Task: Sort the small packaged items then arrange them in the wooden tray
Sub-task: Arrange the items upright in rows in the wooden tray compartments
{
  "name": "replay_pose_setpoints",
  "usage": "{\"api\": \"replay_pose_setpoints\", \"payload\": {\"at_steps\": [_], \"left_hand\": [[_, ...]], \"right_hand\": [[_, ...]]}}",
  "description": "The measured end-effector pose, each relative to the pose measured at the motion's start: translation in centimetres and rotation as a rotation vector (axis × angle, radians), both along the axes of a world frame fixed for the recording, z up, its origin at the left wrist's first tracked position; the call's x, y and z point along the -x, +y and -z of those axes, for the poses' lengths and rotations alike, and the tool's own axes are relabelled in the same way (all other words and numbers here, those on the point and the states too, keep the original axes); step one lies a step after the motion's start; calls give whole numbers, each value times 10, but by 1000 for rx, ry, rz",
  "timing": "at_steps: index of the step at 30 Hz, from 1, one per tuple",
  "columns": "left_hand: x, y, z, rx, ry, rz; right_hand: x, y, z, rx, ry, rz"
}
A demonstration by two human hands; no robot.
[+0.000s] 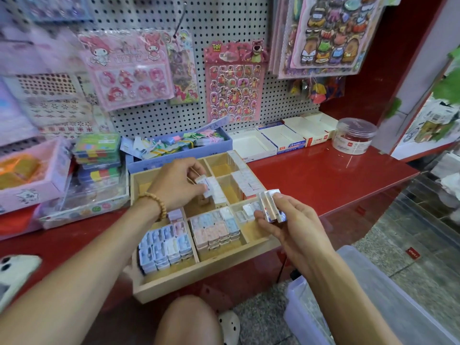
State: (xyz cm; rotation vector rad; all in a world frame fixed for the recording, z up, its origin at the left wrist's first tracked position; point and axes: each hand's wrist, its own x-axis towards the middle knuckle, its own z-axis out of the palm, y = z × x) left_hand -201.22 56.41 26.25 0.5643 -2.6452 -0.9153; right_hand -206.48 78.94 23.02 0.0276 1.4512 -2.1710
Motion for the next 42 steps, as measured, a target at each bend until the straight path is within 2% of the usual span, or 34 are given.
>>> {"api": "replay_pose_setpoints", "payload": {"at_steps": [3, 9, 17, 25, 29, 33, 39, 42], "left_hand": [[4, -14, 0, 35, -10, -34], [6, -23, 3, 43, -4, -33], [58, -23, -2, 45, 53, 18], [143, -50, 19, 248, -100, 37], [172, -59, 34, 278, -140, 26], [188, -64, 45, 309, -138, 75], [186, -63, 55, 462, -124, 93], [184, -61, 55, 445, -130, 80]], "right_hand": [[3, -4, -2, 18, 0, 7], [9, -11, -2, 177, -148, 72], [39, -11, -8, 42, 2, 25], [86, -19, 8, 73, 10, -10], [105, -21, 14, 57, 38, -3], [116, -26, 18, 74, 58, -19], [117, -31, 20, 129, 48, -46], [112, -32, 19, 144, 48, -67]]}}
